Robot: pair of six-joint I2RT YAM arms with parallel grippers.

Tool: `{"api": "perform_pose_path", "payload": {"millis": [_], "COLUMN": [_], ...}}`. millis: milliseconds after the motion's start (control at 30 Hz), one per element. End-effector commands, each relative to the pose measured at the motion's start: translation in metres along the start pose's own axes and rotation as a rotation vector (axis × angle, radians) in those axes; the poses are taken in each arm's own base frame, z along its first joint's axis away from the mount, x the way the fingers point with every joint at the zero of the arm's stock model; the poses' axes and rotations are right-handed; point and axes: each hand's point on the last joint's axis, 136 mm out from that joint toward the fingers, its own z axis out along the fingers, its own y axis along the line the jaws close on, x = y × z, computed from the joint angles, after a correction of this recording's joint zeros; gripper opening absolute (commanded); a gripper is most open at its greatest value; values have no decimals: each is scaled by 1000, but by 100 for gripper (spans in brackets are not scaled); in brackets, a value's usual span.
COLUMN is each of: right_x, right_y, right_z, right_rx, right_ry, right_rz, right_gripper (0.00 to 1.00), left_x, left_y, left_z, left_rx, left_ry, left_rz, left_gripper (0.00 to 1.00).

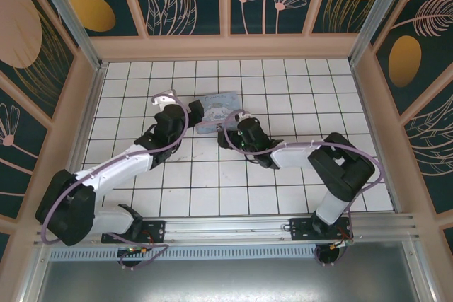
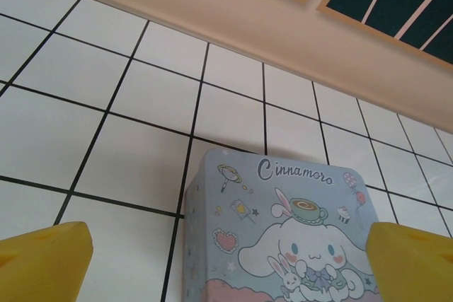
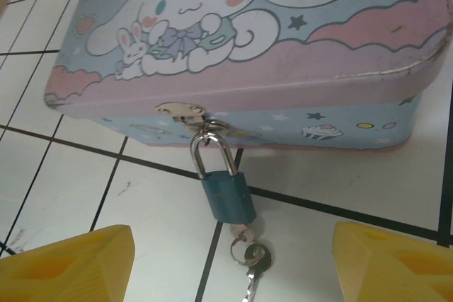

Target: Unlock the padlock with the key

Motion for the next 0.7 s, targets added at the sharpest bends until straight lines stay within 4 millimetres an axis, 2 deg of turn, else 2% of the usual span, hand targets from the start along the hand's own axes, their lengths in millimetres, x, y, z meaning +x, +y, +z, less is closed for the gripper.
{"api": "perform_pose_path", "payload": {"millis": [0,300,667], "right_x": [-3,7,14], "right_y": [-2,5,-4], "right_z": [9,14,28], "right_rx": [-22,-155,-131], "right_ry": [35,88,114], "right_rz": [10,26,35], "right_gripper": [71,65,60], "left_x": [-16,-18,-18], "left_y": [-2,3,0], "left_z": [4,9,13], "left_rx": [-14,-24,-19], "left_ry": [-59,-43,-19], "left_rz": [-10,-79,-83], "left_gripper": [99,99,99]}}
